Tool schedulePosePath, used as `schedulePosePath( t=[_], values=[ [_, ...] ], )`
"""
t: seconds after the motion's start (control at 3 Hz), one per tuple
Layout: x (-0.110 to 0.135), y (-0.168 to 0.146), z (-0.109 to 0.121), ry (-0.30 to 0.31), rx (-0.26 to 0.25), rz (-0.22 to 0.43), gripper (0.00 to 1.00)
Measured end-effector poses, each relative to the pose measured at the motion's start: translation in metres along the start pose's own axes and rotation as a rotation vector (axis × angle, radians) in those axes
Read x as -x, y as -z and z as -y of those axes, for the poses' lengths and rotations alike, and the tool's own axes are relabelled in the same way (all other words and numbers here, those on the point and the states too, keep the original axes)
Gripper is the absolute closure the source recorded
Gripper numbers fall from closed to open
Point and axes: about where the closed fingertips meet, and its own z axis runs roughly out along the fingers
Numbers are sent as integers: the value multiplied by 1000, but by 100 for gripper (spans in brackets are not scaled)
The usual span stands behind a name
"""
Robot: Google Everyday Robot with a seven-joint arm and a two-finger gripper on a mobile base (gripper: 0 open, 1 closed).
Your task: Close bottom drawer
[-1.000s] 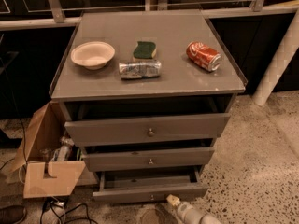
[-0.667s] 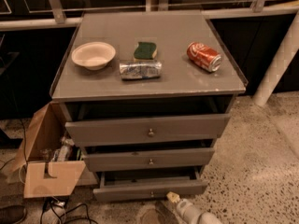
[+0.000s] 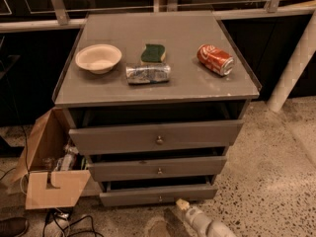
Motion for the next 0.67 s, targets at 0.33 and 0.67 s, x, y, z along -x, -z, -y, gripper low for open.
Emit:
schedulePosePath(
  t=[0.33,0.67],
  values=[
    [11,-11,-15,-59,28,37,100],
    [16,-16,-23,-69,38,54,100]
  ],
)
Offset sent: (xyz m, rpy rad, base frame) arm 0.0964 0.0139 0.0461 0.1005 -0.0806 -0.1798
